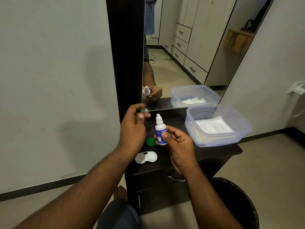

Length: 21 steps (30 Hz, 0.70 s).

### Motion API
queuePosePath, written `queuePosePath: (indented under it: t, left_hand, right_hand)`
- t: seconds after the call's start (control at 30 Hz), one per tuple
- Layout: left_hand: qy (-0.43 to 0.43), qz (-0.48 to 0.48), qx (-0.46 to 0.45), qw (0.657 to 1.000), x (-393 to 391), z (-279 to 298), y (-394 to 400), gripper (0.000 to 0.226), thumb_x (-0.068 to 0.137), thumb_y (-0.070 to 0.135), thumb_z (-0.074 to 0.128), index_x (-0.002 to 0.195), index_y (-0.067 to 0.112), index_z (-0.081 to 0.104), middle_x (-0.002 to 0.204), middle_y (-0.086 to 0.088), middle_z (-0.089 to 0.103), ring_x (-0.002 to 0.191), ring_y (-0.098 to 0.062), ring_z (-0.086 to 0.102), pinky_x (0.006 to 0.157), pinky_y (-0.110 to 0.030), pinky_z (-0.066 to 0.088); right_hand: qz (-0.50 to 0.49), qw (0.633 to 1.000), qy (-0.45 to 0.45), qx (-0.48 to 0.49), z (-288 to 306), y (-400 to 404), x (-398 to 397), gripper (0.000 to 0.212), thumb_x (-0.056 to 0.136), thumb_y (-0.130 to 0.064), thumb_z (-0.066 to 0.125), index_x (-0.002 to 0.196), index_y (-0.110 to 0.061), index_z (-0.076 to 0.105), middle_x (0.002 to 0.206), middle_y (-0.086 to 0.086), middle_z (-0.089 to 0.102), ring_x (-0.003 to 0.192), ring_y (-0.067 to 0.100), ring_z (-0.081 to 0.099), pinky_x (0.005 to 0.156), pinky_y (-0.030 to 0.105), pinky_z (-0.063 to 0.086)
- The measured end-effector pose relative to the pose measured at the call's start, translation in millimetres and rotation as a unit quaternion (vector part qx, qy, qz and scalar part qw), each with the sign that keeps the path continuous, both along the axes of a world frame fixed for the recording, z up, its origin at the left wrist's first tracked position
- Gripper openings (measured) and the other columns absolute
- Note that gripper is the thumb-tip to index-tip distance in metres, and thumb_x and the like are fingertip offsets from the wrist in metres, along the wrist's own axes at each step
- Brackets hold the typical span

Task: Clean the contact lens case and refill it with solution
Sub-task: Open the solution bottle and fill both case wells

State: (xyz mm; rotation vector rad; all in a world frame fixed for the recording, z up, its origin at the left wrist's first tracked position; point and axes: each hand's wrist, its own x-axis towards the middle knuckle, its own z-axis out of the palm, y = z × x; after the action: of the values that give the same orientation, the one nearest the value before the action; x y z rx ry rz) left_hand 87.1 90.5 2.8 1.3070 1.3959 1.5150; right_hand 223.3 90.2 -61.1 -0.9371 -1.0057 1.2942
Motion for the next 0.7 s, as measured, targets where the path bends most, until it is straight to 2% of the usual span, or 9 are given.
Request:
queuePosePath:
  t: [0.03,0.13,0.23,0.33,0.43,0.5,0.6,0.67,0.7]
  left_hand:
    - [0.015,0.018,0.014,1.000,0,0,-1,0.014,0.096,0.020,0.051,0.106,0.018,0.060,0.090,0.000,0.067,0.087,-0.008,0.063,0.078,-0.027,0.050]
    - [0.056,-0.018,0.005,0.998,1,-1,0,0.024,0.081,0.039,0.069,0.082,0.015,0.068,0.076,-0.004,0.068,0.072,-0.016,0.065,0.064,-0.029,0.055]
    - [0.088,-0.073,-0.011,0.993,1,4,3,0.014,0.080,0.032,0.072,0.081,0.018,0.071,0.076,0.001,0.070,0.071,-0.009,0.067,0.064,-0.023,0.055]
    - [0.119,-0.119,-0.002,0.986,-3,9,5,0.004,0.085,0.022,0.068,0.085,0.020,0.071,0.080,0.007,0.070,0.073,-0.001,0.065,0.062,-0.012,0.051]
    - [0.140,-0.098,0.006,0.985,-4,9,4,0.007,0.084,0.026,0.069,0.087,0.020,0.072,0.081,0.008,0.070,0.076,-0.004,0.066,0.066,-0.017,0.051]
    - [0.163,-0.080,0.007,0.983,-2,9,3,0.012,0.083,0.030,0.069,0.088,0.020,0.073,0.080,0.008,0.070,0.075,-0.004,0.065,0.065,-0.017,0.051]
    - [0.212,-0.090,0.020,0.973,0,13,3,0.011,0.087,0.025,0.066,0.092,0.018,0.072,0.082,0.009,0.068,0.077,-0.003,0.064,0.066,-0.014,0.047]
    - [0.225,-0.110,0.024,0.968,-1,19,2,0.012,0.088,0.021,0.064,0.095,0.018,0.073,0.084,0.009,0.067,0.079,-0.002,0.064,0.068,-0.011,0.046]
    - [0.227,-0.119,0.024,0.966,-1,22,3,0.012,0.089,0.020,0.064,0.096,0.017,0.073,0.085,0.009,0.067,0.080,-0.002,0.064,0.069,-0.011,0.047]
  right_hand:
    - [0.004,1.000,-0.004,0.003,0,0,0,0.042,0.072,-0.022,0.071,0.112,-0.010,0.065,0.108,0.016,0.070,0.102,0.034,0.065,0.091,0.049,0.050]
    - [0.025,0.999,-0.015,0.015,3,-1,2,0.039,0.076,-0.020,0.068,0.113,-0.010,0.064,0.108,0.013,0.070,0.102,0.029,0.066,0.088,0.043,0.052]
    - [0.050,0.999,0.006,0.016,7,-1,2,0.030,0.085,-0.022,0.063,0.112,-0.008,0.063,0.101,0.012,0.070,0.084,0.022,0.067,0.067,0.028,0.053]
    - [0.059,0.997,0.043,-0.027,11,-3,2,0.025,0.086,-0.032,0.058,0.102,-0.014,0.065,0.086,0.008,0.068,0.063,0.017,0.055,0.052,0.024,0.042]
    - [0.058,0.998,0.014,-0.009,12,-3,2,0.041,0.076,-0.040,0.070,0.108,-0.017,0.059,0.086,0.004,0.064,0.061,0.012,0.053,0.051,0.023,0.042]
    - [0.042,0.998,-0.026,0.025,11,-3,2,0.050,0.069,-0.027,0.080,0.109,-0.015,0.053,0.091,0.006,0.062,0.066,0.010,0.057,0.053,0.023,0.046]
    - [0.024,0.998,-0.032,0.038,8,-5,1,0.029,0.073,-0.022,0.078,0.094,-0.013,0.060,0.085,0.008,0.066,0.070,0.016,0.062,0.061,0.027,0.049]
    - [0.036,0.998,-0.033,0.031,9,-6,0,0.018,0.078,-0.032,0.070,0.087,-0.017,0.065,0.080,0.009,0.068,0.070,0.019,0.064,0.065,0.029,0.050]
    - [0.045,0.998,-0.041,0.024,9,-6,0,0.023,0.080,-0.038,0.065,0.090,-0.018,0.067,0.083,0.010,0.069,0.073,0.020,0.064,0.067,0.030,0.050]
